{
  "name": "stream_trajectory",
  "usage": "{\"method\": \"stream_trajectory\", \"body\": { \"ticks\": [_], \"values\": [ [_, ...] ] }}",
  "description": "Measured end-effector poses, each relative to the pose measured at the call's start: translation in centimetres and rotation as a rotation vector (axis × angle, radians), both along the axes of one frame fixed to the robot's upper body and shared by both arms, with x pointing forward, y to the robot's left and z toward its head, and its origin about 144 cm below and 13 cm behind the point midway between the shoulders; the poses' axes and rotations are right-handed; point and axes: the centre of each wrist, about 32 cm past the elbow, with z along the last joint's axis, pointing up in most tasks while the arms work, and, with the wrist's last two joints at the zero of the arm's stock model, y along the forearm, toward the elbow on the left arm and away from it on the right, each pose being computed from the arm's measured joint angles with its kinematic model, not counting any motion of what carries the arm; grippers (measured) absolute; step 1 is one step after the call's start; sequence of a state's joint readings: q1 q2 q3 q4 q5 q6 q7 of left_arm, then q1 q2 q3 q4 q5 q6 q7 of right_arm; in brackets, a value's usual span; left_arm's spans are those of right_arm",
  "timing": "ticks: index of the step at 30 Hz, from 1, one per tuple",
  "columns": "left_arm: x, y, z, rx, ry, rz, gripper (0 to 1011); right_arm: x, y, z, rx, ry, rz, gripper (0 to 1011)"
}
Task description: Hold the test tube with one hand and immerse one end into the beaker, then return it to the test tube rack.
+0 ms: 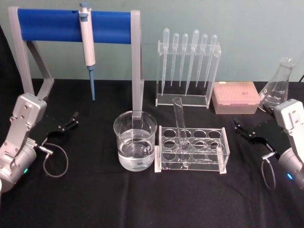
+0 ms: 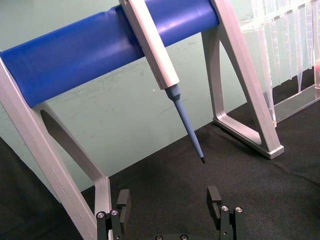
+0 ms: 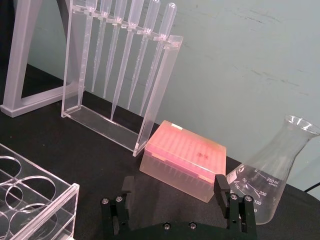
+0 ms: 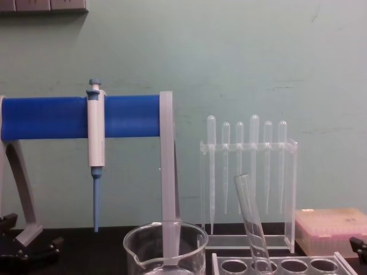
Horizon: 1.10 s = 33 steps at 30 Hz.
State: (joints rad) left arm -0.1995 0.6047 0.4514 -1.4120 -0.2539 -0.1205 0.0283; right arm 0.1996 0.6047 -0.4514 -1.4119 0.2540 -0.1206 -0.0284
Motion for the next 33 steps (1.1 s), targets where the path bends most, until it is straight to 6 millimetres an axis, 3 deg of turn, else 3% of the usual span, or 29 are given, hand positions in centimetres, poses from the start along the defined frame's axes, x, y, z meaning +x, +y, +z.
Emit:
{"method": "stream_trajectory", "body": {
  "ticks": [33],
  "values": [
    [0.00,0.00,0.00,0.000,0.000,0.000,1000,-0.35,-0.01,0.35,0.000,-0.010,0.004,1002]
  ]
}}
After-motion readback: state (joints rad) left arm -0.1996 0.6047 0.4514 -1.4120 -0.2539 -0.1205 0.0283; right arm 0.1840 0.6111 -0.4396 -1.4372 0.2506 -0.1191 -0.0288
